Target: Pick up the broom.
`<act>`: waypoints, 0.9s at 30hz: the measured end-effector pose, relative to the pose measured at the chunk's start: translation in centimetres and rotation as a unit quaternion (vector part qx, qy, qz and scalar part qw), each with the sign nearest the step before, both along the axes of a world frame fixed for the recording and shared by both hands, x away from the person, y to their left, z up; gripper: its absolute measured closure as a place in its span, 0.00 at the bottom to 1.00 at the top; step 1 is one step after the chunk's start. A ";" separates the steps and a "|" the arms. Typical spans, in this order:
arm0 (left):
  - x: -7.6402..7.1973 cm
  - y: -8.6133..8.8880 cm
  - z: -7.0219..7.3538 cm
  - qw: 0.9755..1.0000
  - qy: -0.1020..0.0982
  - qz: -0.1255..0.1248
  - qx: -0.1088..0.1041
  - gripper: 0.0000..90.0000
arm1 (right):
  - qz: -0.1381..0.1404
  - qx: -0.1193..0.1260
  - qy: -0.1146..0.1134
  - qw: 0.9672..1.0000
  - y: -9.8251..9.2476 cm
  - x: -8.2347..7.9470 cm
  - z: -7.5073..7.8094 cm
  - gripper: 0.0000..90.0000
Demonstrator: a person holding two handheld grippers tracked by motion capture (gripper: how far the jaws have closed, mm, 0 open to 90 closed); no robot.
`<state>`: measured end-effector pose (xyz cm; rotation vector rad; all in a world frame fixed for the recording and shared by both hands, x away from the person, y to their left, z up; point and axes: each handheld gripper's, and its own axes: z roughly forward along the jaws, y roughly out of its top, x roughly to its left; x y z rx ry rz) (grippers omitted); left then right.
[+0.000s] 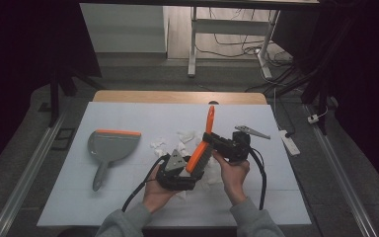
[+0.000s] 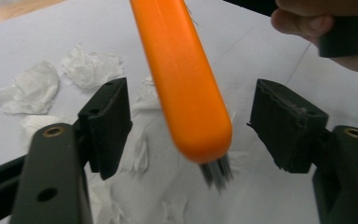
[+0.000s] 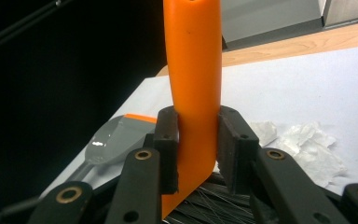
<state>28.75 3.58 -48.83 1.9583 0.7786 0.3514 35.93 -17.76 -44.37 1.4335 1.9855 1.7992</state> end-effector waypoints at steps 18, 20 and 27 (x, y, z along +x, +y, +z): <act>1.7 1.7 -0.5 0.999 0.026 0.020 -0.024 0.85 | 0.006 0.021 -0.004 1.000 0.5 -0.6 0.0 0.78; 1.7 1.8 -0.5 0.999 0.023 0.019 -0.021 0.86 | 0.010 0.019 -0.005 1.000 0.6 -0.7 0.1 0.78; 1.8 2.5 0.1 1.000 0.020 0.010 0.002 0.86 | 0.021 0.022 -0.006 1.000 0.7 -0.7 0.2 0.77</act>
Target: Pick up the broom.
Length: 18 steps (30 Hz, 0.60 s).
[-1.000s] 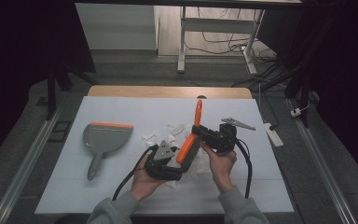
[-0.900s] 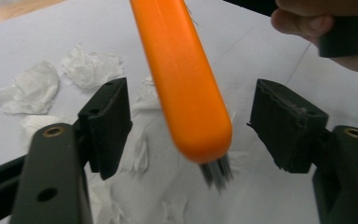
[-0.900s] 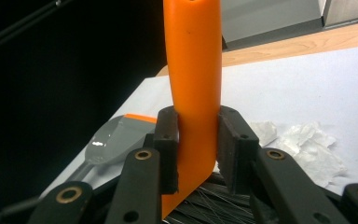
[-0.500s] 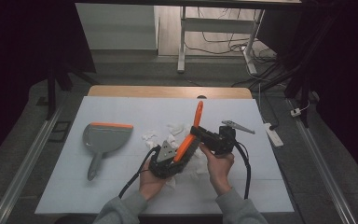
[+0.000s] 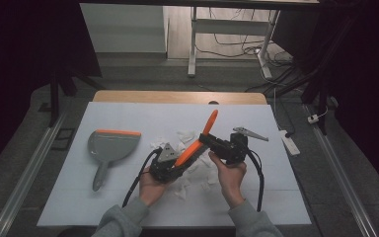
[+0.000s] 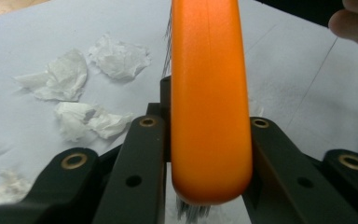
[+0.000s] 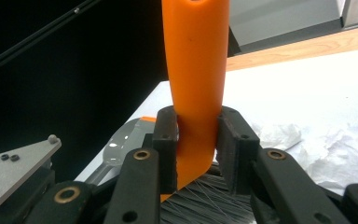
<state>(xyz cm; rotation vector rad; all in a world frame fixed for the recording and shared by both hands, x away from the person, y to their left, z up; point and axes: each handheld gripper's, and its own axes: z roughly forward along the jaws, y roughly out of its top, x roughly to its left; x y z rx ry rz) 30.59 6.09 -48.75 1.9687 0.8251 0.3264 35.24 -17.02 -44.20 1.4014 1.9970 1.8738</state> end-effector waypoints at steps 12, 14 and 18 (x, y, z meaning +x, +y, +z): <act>0.4 2.2 1.1 1.000 -0.001 -0.007 0.015 0.87 | 0.029 -0.038 -0.025 0.999 0.5 0.1 0.4 0.66; 0.5 2.5 1.1 1.000 0.002 -0.007 0.012 0.87 | 0.035 -0.038 -0.027 0.998 0.5 0.1 0.4 0.63; 0.6 3.2 1.4 1.000 -0.001 -0.006 0.014 0.87 | 0.042 -0.039 -0.029 0.998 0.5 0.2 0.4 0.60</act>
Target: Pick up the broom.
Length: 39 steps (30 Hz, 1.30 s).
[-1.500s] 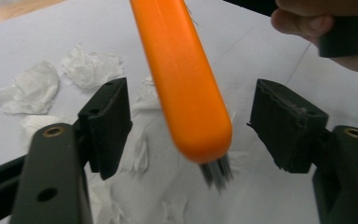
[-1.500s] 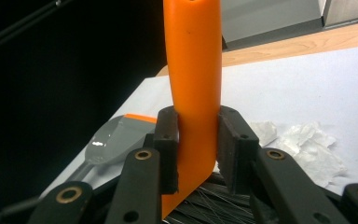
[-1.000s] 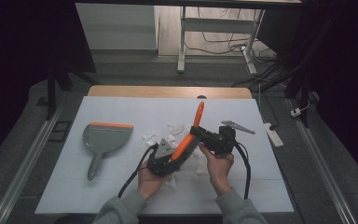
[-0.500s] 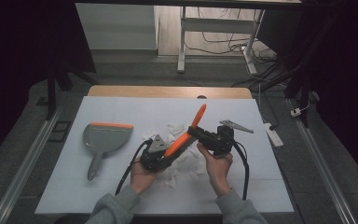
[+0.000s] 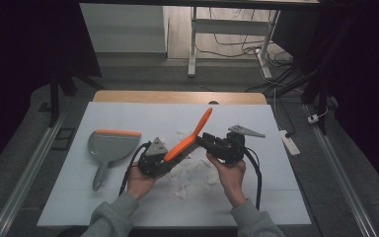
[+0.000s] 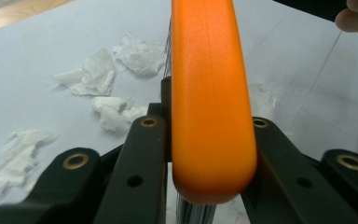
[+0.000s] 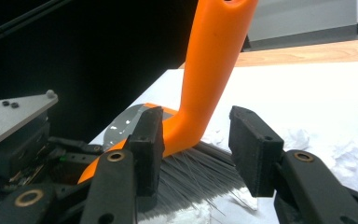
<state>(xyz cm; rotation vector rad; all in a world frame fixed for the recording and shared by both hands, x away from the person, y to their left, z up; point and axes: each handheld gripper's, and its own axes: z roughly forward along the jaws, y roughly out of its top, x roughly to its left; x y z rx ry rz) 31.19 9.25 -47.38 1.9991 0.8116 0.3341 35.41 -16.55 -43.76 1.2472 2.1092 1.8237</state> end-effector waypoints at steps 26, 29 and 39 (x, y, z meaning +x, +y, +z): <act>0.5 2.0 1.1 0.995 0.014 -0.046 0.088 0.87 | 0.146 -0.206 -0.096 0.963 -2.2 -1.0 2.1 0.45; 0.7 1.9 1.2 0.994 0.016 -0.055 0.093 0.87 | 0.154 -0.228 -0.099 0.956 -2.1 -1.3 2.3 0.45; 1.2 -0.7 2.1 0.982 0.017 -0.109 0.155 0.87 | 0.168 -0.258 -0.113 0.945 -1.9 -1.8 3.4 0.43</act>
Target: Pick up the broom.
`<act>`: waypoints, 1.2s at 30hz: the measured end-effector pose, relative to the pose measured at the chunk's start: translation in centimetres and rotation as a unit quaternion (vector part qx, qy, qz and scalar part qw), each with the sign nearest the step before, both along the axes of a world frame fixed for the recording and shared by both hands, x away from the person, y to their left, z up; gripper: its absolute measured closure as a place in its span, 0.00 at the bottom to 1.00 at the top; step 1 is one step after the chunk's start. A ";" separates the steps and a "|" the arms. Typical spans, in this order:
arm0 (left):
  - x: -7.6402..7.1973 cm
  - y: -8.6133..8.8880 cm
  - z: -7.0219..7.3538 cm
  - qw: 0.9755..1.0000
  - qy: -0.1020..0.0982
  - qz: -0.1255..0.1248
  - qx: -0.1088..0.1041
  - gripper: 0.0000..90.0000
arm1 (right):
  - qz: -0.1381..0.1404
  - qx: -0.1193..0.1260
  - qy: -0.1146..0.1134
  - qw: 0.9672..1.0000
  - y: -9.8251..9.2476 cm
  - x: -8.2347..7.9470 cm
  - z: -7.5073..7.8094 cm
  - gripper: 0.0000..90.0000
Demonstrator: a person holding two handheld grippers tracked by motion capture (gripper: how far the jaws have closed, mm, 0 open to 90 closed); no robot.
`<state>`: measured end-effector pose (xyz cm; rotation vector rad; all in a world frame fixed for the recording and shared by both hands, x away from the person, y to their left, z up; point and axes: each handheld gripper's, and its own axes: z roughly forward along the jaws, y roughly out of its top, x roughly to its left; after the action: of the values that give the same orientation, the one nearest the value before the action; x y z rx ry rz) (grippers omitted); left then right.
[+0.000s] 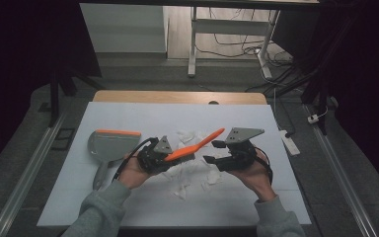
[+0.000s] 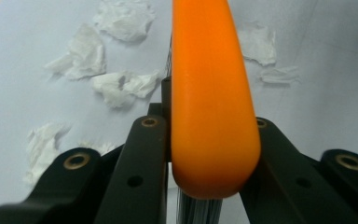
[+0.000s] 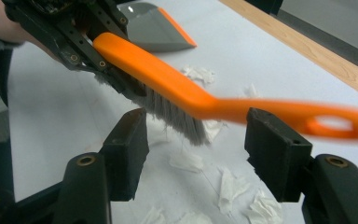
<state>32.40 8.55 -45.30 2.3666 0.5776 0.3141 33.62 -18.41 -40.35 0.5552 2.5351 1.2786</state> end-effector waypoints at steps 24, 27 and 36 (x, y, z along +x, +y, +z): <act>-0.7 -4.4 0.9 0.992 -0.017 -0.108 0.070 0.87 | 0.063 -0.175 0.027 0.982 3.1 0.5 -2.8 0.60; -0.4 -4.2 0.9 0.992 -0.014 -0.113 0.062 0.87 | 0.076 -0.173 0.027 0.982 2.9 0.5 -2.8 0.64; 0.1 -2.5 1.1 0.997 -0.037 -0.070 0.014 0.61 | 0.113 -0.162 0.008 0.980 2.6 0.0 -2.8 0.78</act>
<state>32.51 6.06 -44.18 2.3959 0.3737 0.3475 33.60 -15.86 -43.19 0.2126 2.8028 0.8926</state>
